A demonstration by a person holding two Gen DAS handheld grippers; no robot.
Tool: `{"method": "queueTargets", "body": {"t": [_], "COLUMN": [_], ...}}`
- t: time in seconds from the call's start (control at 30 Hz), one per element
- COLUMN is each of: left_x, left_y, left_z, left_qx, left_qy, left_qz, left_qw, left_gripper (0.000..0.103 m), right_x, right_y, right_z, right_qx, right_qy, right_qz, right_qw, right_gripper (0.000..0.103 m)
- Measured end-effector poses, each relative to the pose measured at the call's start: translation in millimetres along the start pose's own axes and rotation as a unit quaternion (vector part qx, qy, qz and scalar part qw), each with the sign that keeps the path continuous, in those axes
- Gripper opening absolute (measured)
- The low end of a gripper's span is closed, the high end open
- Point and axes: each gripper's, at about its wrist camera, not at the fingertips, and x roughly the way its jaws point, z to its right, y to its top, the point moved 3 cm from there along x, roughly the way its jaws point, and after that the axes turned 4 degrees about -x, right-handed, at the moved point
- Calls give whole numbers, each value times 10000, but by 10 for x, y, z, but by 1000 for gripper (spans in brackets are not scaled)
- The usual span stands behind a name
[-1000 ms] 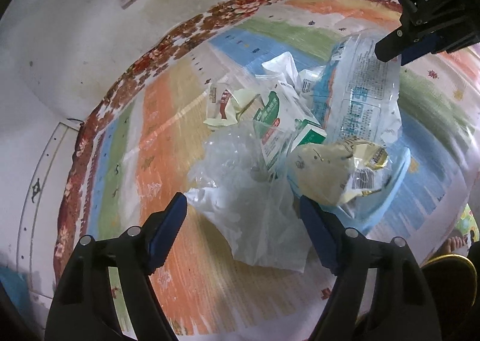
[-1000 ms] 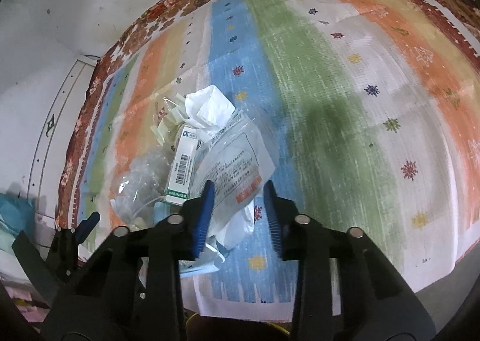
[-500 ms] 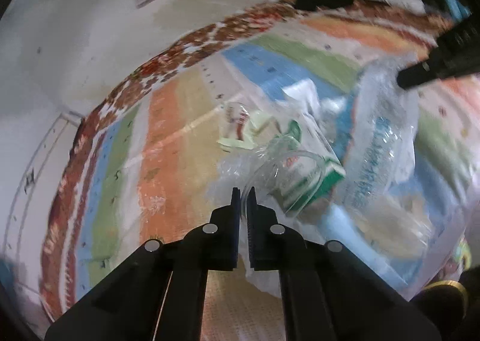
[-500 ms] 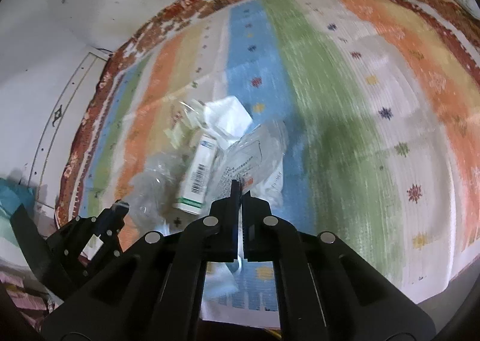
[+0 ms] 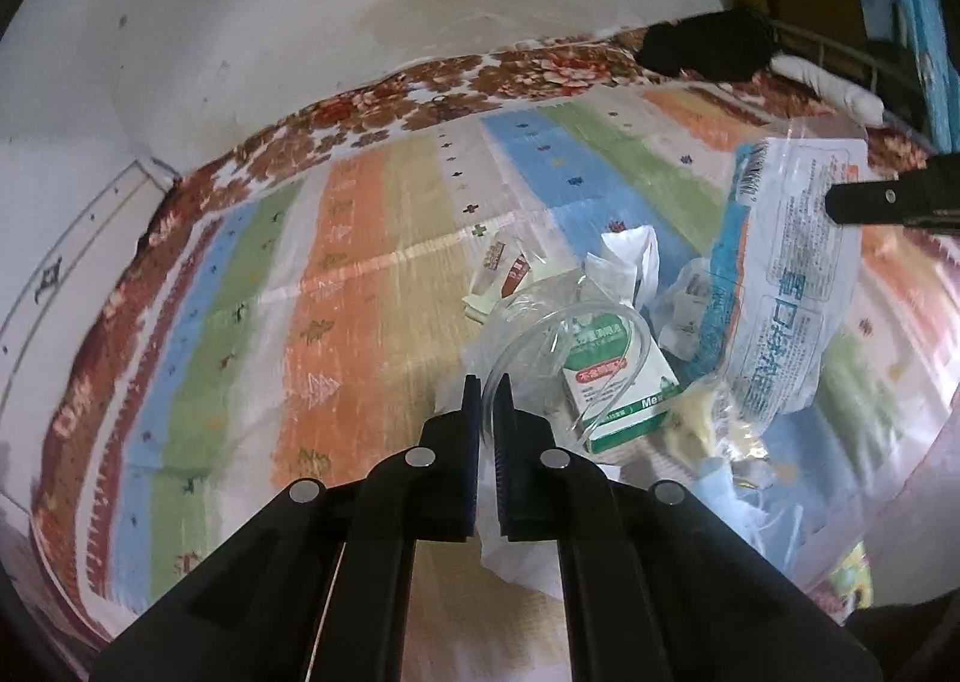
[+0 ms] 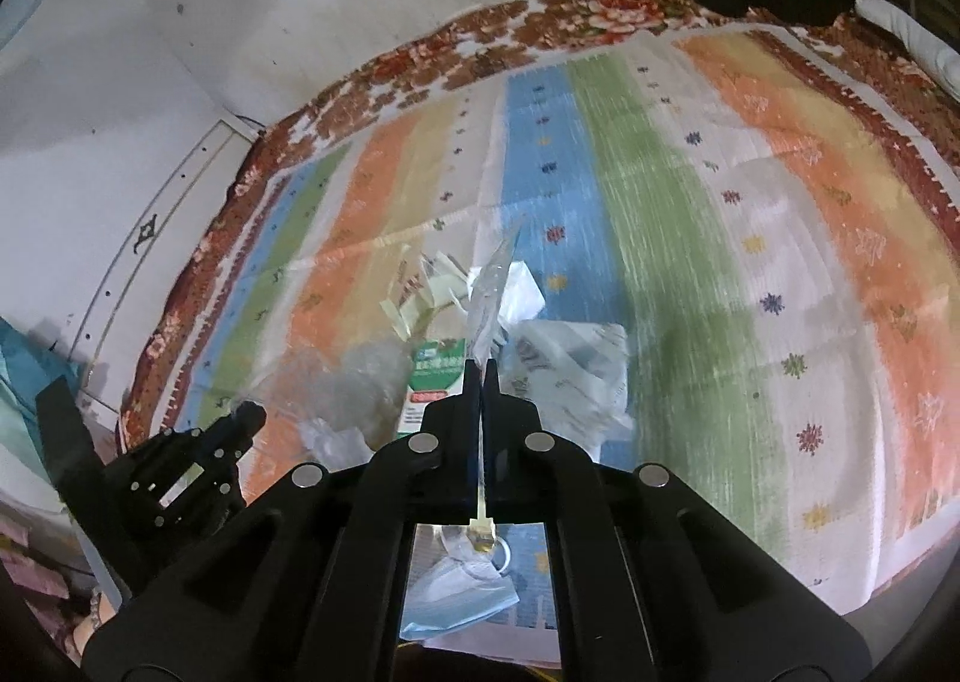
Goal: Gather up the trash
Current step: 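Grasp clear plastic tube packaging with left tool while right tool grasps small white item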
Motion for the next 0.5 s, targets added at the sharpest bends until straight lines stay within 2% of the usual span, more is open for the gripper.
{"method": "queueTargets", "body": {"t": [0.23, 0.5], "left_x": [-150, -365], "left_y": [7, 25], "left_z": [-77, -223], "left_qx": [-280, -944], "left_qy": [-131, -641], "left_qz": [1, -207], "left_qw": [9995, 9932], "left_gripper": [4, 4], "right_x": [-200, -476], "right_y": [9, -51], "right_z": [-159, -314], "right_qx": [-242, -480], "right_qy": [27, 12], "right_qz": [216, 456], "right_qw": [9995, 9978], "right_gripper": [0, 0]}}
